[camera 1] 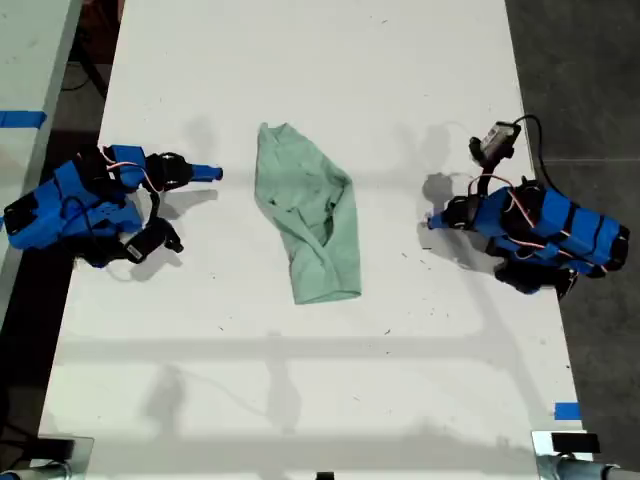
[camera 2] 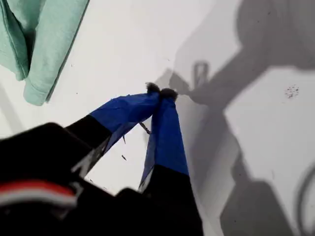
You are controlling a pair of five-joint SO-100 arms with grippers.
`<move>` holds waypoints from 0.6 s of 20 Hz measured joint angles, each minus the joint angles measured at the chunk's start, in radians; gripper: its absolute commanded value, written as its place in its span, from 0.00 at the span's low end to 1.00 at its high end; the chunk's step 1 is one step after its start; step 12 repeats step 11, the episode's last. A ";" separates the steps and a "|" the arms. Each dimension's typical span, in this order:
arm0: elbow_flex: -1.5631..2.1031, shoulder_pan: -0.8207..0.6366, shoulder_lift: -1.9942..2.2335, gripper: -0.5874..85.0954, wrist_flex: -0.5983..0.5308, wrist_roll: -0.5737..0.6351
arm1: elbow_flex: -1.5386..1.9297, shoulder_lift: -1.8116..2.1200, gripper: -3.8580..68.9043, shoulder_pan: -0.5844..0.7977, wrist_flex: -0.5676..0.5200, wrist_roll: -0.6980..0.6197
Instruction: Fold t shirt
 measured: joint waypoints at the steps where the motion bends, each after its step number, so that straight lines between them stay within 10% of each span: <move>1: 0.000 0.000 0.000 0.10 0.000 0.000 | 0.000 0.000 0.05 0.000 0.000 0.000; 12: 0.000 0.000 0.000 0.09 0.000 0.000 | 0.000 0.000 0.06 -0.002 0.000 0.000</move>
